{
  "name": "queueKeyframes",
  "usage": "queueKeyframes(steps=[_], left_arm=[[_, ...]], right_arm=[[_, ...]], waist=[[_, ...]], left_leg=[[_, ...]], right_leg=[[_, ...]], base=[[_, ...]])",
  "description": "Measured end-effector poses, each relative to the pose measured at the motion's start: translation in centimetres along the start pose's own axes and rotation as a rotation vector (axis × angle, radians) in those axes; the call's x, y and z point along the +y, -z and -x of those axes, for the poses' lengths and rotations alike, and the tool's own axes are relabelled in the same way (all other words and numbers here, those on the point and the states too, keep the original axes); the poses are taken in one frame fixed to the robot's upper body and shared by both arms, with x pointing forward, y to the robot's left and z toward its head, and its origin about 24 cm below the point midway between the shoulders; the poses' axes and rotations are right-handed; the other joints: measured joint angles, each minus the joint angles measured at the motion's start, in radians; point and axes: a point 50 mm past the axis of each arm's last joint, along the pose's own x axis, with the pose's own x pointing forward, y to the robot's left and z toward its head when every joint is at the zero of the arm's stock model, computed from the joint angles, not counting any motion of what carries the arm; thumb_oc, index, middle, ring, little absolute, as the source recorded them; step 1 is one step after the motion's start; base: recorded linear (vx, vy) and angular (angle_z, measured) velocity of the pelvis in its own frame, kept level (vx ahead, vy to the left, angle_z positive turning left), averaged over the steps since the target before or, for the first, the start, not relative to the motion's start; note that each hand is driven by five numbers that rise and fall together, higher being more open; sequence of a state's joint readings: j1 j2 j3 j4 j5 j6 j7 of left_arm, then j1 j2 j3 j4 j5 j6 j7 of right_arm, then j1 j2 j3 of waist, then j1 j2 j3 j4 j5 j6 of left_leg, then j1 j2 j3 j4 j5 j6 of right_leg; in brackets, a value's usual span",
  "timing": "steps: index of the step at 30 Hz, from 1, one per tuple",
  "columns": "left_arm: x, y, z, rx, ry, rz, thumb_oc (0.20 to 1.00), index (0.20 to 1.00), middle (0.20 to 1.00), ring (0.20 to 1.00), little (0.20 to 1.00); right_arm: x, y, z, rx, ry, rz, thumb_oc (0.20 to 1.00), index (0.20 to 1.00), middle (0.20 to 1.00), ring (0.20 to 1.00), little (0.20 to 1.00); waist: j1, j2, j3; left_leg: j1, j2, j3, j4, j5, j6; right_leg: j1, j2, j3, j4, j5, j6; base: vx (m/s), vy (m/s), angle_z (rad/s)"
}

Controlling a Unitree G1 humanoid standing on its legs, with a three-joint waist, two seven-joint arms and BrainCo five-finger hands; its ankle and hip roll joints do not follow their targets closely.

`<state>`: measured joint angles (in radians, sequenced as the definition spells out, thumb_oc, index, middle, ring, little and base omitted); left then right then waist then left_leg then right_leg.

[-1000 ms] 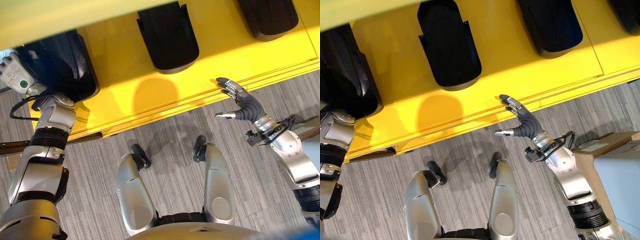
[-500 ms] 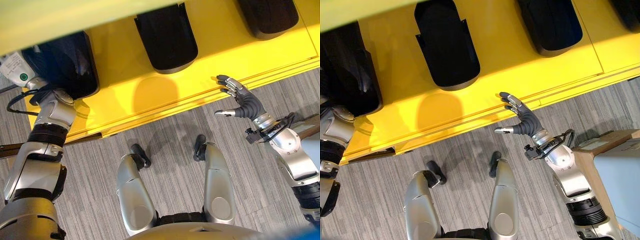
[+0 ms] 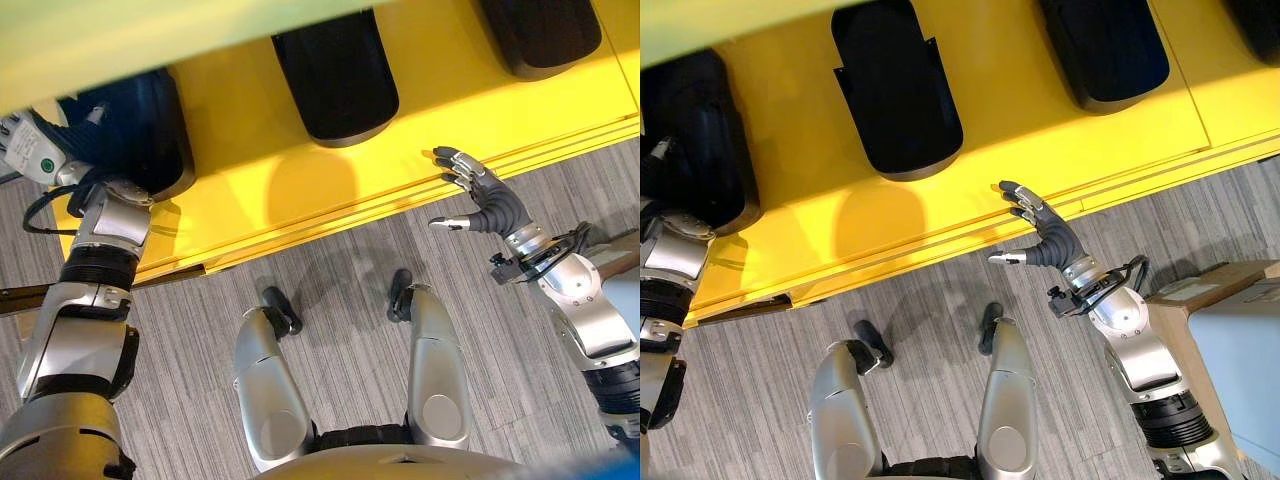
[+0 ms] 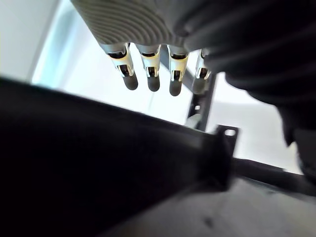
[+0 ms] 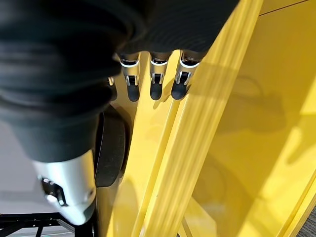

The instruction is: Move parts from the plastic box to the shelf.

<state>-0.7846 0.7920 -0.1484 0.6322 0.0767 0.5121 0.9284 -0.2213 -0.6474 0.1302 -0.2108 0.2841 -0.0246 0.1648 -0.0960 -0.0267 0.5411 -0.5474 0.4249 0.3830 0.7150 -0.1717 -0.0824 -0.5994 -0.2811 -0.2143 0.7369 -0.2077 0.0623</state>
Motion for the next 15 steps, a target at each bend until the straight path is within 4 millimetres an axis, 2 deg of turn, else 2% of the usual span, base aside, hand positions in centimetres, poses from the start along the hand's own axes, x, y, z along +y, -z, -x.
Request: queueKeyframes(steps=[6, 15], left_arm=[[-0.2, 0.0, 0.5, 0.036, -0.034, 0.061, 1.000, 1.000, 1.000, 1.000, 1.000], [-0.8, 1.3, 1.2, 0.167, -0.004, 0.207, 1.000, 1.000, 1.000, 1.000, 1.000]], right_arm=[[0.0, 0.2, 0.0, 0.018, 0.002, 0.000, 1.000, 1.000, 1.000, 1.000, 1.000], [0.3, 0.6, 0.3, 0.034, 0.002, -0.017, 1.000, 1.000, 1.000, 1.000, 1.000]], waist=[[-0.001, 0.000, 0.000], [-0.002, -0.001, 0.000]], left_leg=[[0.002, -0.003, -0.007, -0.002, 0.000, 0.000], [0.021, -0.006, -0.006, -0.019, 0.004, 0.001]], right_leg=[[0.011, -0.001, -0.007, -0.006, 0.001, 0.002], [0.041, 0.002, -0.019, -0.038, 0.012, 0.003]], base=[[0.00, -0.001, 0.01], [0.00, -0.016, 0.00]])
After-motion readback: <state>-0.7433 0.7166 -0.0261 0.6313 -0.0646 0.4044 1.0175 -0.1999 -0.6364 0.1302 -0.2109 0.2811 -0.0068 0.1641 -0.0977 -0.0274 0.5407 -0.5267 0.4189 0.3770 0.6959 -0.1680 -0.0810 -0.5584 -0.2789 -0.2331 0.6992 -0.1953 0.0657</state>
